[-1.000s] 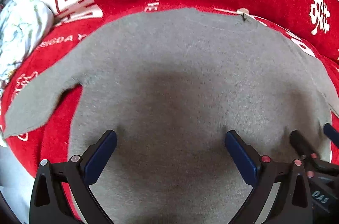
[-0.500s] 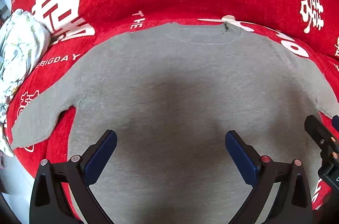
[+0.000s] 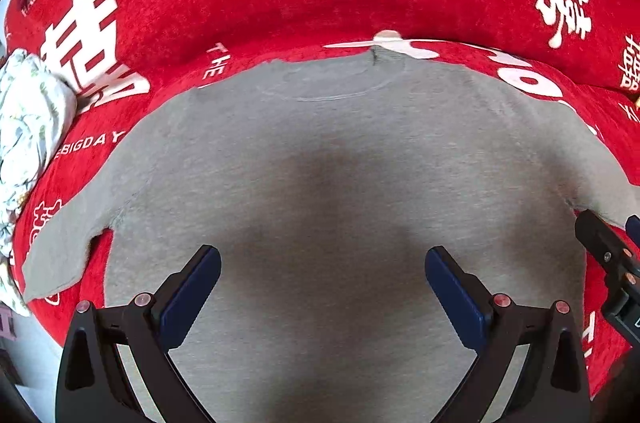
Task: Fold small clothes
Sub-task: 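Move the right tool toward the cuff of the nearest sweater sleeve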
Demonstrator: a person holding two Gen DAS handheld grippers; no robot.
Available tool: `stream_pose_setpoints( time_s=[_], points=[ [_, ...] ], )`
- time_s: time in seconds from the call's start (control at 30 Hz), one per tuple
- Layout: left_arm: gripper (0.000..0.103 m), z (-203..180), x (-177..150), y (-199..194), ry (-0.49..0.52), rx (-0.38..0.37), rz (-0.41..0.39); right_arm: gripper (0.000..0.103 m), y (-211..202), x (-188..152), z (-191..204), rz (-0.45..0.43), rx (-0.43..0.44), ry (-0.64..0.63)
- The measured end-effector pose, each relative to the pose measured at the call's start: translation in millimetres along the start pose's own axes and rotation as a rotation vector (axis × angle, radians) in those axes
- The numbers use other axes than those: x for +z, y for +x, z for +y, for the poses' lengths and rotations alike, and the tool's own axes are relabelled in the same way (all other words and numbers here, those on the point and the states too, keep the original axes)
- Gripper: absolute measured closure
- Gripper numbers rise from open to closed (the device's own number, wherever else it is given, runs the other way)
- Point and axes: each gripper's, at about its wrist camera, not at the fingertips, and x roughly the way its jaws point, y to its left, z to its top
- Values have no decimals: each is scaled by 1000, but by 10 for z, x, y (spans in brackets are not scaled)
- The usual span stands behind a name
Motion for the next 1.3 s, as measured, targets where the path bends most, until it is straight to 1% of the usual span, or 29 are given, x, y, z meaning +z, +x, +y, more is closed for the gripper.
stream_pose_setpoints(
  time_s=[0.33,0.53,0.97,1.3],
  points=[
    [1,-385,109,-47,48,-18,-11,0,15,42,-443,-5,-27,57],
    [1,-604,140,-52,71,-38,-3,0,15,35,-731,-10,-52,91],
    [1,-1086,194,-52,113,-75,11,0,-37,23,-1449,-18,-126,181],
    [1,-1453,224,-91,147,-103,14,0,-63,-61,-2119,-18,-185,300]
  ],
)
